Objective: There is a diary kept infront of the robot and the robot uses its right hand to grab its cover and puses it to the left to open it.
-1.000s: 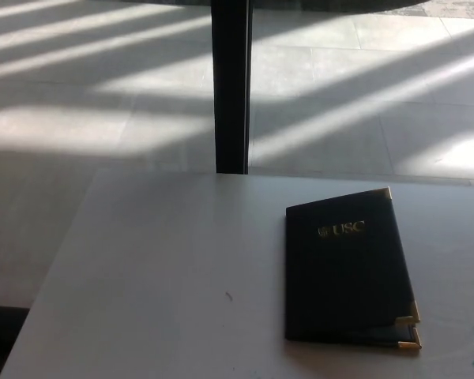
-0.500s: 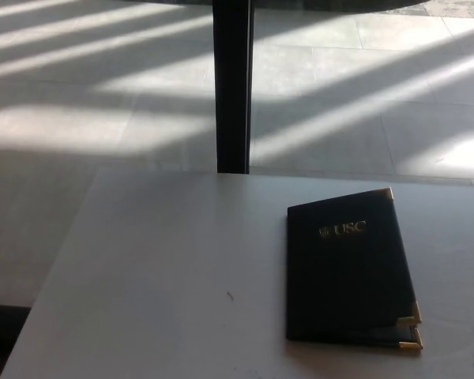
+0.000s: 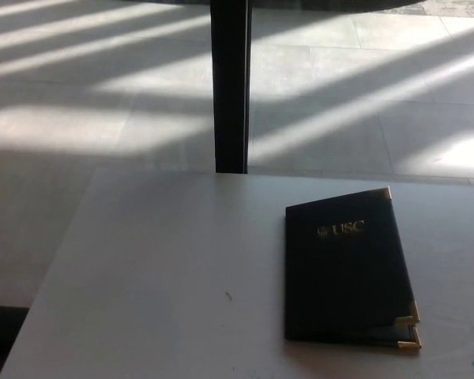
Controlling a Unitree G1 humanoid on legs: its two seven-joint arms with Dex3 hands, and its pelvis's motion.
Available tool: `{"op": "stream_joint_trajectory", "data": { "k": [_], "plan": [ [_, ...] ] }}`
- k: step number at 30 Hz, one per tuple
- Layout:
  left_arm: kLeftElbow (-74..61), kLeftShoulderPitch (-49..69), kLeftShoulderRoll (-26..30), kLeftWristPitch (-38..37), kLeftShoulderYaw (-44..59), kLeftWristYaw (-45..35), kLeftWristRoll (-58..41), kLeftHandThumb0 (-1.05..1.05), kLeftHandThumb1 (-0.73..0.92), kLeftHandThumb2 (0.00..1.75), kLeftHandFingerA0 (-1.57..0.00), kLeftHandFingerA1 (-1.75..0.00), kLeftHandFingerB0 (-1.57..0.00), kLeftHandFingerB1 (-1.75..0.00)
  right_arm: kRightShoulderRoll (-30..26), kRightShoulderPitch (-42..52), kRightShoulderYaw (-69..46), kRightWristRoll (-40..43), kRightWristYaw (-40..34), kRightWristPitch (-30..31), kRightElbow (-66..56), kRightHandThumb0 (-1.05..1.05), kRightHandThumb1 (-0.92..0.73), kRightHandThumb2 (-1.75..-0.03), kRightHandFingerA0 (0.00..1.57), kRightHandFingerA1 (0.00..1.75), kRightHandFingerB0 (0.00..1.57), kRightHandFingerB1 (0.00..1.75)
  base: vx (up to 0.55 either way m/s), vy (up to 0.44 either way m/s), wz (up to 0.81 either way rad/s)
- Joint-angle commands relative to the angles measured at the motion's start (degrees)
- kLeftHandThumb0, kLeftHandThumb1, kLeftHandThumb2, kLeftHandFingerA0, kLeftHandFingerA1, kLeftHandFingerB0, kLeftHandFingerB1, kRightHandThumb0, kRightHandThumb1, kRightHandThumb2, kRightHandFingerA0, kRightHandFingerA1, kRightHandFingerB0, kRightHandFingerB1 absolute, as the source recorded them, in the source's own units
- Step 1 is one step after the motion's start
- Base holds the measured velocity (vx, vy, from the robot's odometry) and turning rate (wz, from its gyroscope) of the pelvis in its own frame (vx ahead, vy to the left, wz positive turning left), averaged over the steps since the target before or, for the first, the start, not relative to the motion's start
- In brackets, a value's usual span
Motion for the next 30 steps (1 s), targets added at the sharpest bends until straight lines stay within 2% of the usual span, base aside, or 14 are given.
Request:
{"op": "stream_joint_trajectory", "data": {
  "k": [1, 3, 4, 5, 6, 7, 12, 13, 14, 18, 19, 20, 21, 30],
  "plan": [
    [-0.02, 0.1, 2.2, 1.21, 0.44, 1.4, -2.88, -0.89, 0.92, 1.03, -0.42, -1.06, -0.37, -0.89, -1.9, -4.41, 1.62, 7.9, -2.27, 7.35, -8.25, -0.88, -0.78, -0.66, 0.69, 1.27, 0.43, 1.1, 0.0, 0.0, 0.0],
    [0.13, 0.14, 2.34, 1.1, 0.0, 1.58, -2.83, -0.91, 0.92, 1.0, -0.45, -0.96, -0.41, -0.84, -1.14, -5.07, 3.01, 8.77, -1.39, 7.89, -10.96, -0.89, -0.78, -0.66, 0.66, 1.21, 0.47, 1.09, 0.0, 0.0, 0.0],
    [0.29, 0.06, 2.39, 1.09, 0.0, 1.68, -3.01, -0.89, 0.92, 1.03, -0.43, -1.07, -0.39, -0.91, -0.88, -5.23, 3.38, 8.99, -1.82, 8.4, -12.01, -0.92, -0.77, -0.64, 0.74, 1.14, 0.5, 1.07, 0.0, 0.0, 0.0],
    [0.53, -0.09, 2.43, 1.09, 0.05, 1.9, -3.29, -0.88, 0.92, 1.01, -0.44, -1.06, -0.38, -0.89, -0.33, -5.77, 4.23, 9.22, -2.85, 9.29, -14.11, -0.87, -0.52, -1.09, 0.87, 1.03, 0.63, 0.96, 0.0, 0.0, 0.0],
    [0.56, -0.14, 2.43, 1.13, -0.04, 2.05, -3.5, -0.88, 0.92, 1.01, -0.44, -1.06, -0.38, -0.89, 0.01, -6.08, 4.75, 9.39, -3.73, 9.79, -15.38, -0.87, -0.52, -1.09, 0.87, 1.03, 0.63, 0.96, 0.0, 0.0, 0.0],
    [0.57, -0.21, 2.43, 1.13, 0.09, 2.12, -3.91, -0.9, 0.92, 1.01, -0.44, -0.98, -0.39, -0.83, 1.41, -6.08, 6.63, 10.59, -2.89, 10.47, -19.13, -0.89, -0.71, -0.62, 0.91, 0.95, 0.6, 0.9, 0.0, 0.0, 0.0],
    [1.06, -0.07, 2.59, 0.55, -0.47, 1.84, -4.09, -0.9, 0.92, 1.03, -0.43, -0.98, -0.38, -0.83, 3.75, -4.27, 12.35, 14.34, -0.37, 14.34, -28.28, -0.89, -0.67, -0.61, 0.86, 0.77, 0.69, 0.74, 0.0, 0.0, 0.0],
    [0.89, 0.09, 2.54, 0.52, -0.58, 1.47, -4.15, -0.93, 0.92, 1.02, -0.42, -0.98, -0.38, -0.83, 3.85, -3.55, 14.72, 14.9, 0.46, 16.09, -30.54, -0.9, -0.47, -1.03, 0.86, 0.73, 0.69, 0.69, 0.0, 0.0, 0.0],
    [0.95, 0.13, 2.61, 0.46, -0.7, 1.38, -4.15, -0.91, 0.92, 1.03, -0.44, -0.96, -0.38, -0.81, 5.0, -3.51, 17.35, 16.39, 1.51, 17.27, -32.84, -0.85, -0.59, -0.57, 0.77, 0.66, 0.67, 0.57, 0.0, 0.0, 0.0],
    [0.51, 0.31, 2.59, 0.69, -1.18, 1.75, -4.25, -0.9, 0.92, 1.04, -0.45, -0.98, -0.39, -0.84, 6.82, -3.36, 20.97, 19.23, 0.24, 19.12, -36.55, -0.79, -0.61, -0.59, 0.63, 0.67, 0.55, 0.54, 0.0, 0.0, 0.0],
    [0.97, 0.1, 2.6, 0.42, -0.88, 2.19, -4.61, -0.9, 0.92, 0.98, -0.46, -1.0, -0.39, -0.84, 8.26, -3.53, 24.0, 18.72, -0.6, 19.76, -38.43, -0.75, -0.5, -0.91, 0.53, 0.69, 0.43, 0.58, 0.0, 0.0, 0.0],
    [1.03, 0.2, 2.77, 0.41, -1.01, 2.16, -4.63, -0.9, 0.92, 0.98, -0.46, -1.0, -0.39, -0.84, 8.51, -3.0, 24.15, 18.97, -0.78, 19.63, -38.69, -0.75, -0.5, -0.91, 0.53, 0.69, 0.43, 0.58, 0.0, 0.0, 0.0],
    [1.12, 0.16, 2.87, 0.73, -1.09, 1.94, -4.79, -0.91, 0.92, 1.02, -0.46, -1.01, -0.38, -0.85, 9.73, -3.1, 26.73, 18.28, -1.8, 20.14, -40.33, -0.7, -0.7, -0.62, 0.46, 0.59, 0.38, 0.45, 0.0, 0.0, 0.0],
    [1.22, 1.31, 3.35, 0.53, -1.85, 1.39, -5.57, -0.92, 0.92, 1.0, -0.47, -1.01, -0.37, -0.82, 14.47, 0.23, 36.77, 15.33, 1.05, 17.27, -41.95, -0.61, -0.92, -0.69, 0.31, 0.54, 0.21, 0.37, 0.0, 0.0, 0.0]
  ]
}}
